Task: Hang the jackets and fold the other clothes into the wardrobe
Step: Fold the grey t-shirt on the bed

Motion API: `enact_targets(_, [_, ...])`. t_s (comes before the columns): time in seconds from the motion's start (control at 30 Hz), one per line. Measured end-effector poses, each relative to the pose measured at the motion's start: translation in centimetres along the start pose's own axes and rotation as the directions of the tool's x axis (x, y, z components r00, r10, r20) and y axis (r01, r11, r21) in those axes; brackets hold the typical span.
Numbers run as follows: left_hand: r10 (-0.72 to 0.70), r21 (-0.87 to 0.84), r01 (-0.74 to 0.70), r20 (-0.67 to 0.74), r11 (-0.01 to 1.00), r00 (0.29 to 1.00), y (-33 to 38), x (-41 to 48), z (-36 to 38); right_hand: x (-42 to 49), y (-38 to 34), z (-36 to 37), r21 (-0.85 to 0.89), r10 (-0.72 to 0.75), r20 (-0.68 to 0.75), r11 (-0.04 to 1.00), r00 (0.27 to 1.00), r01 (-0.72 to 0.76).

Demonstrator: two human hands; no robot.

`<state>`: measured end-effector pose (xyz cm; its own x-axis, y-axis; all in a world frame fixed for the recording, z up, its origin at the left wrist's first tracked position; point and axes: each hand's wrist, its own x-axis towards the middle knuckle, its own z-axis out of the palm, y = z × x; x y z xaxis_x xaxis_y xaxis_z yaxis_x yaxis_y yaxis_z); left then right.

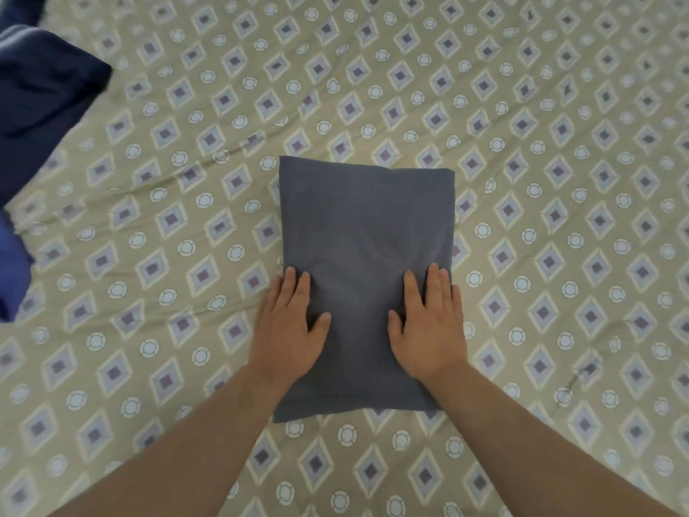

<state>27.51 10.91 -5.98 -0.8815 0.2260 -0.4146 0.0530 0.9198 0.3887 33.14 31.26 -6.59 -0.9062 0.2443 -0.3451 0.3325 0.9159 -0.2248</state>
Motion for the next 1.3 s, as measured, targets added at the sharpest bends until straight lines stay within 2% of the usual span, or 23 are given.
enact_targets(0.07, [-0.05,-0.027,0.046,-0.127,0.999,0.991,1.2,2.5,-0.8,0.8,-0.4,0.1,-0.038,-0.052,-0.054,0.998,0.997,0.05])
enact_targets(0.17, [0.084,0.063,-0.07,-0.253,0.996,0.964,2.9,7.1,-2.3,3.8,0.2,-0.9,-0.07,-0.168,-0.134,0.985,0.977,0.16])
enact_targets(0.23, [0.225,0.169,-0.188,-0.235,0.967,0.946,3.8,10.6,-3.1,7.4,0.9,-2.1,-0.102,-0.198,-0.134,0.977,0.971,0.186])
enact_targets(0.3, [0.297,0.218,-0.256,-0.181,0.942,0.938,3.9,14.1,-3.6,11.2,1.5,-3.3,-0.132,-0.2,-0.124,0.974,0.972,0.184])
enact_targets(0.4, [0.24,0.247,-0.204,-0.125,0.947,0.963,2.6,17.7,-3.5,15.4,2.5,-3.9,-0.146,-0.126,-0.112,0.983,0.986,0.109])
enact_targets(0.53, [0.212,0.255,-0.163,-0.181,0.953,0.96,1.0,19.0,-2.4,16.8,3.7,-2.3,-0.128,-0.025,-0.143,0.992,0.989,0.007])
enact_targets(0.77, [0.185,0.278,-0.144,-0.126,0.95,0.975,1.3,19.1,-2.6,16.8,3.5,-2.3,-0.091,-0.006,-0.11,0.996,0.994,-0.004])
enact_targets(1.07, [0.144,0.314,-0.117,-0.063,0.942,0.988,1.8,19.2,-2.9,17.3,3.3,-2.2,-0.157,0.013,-0.053,0.987,0.998,-0.021])
enact_targets(1.3, [0.147,0.313,-0.119,-0.067,0.942,0.987,1.9,19.3,-2.7,17.5,3.5,-2.0,-0.17,0.01,-0.054,0.985,0.999,-0.019])
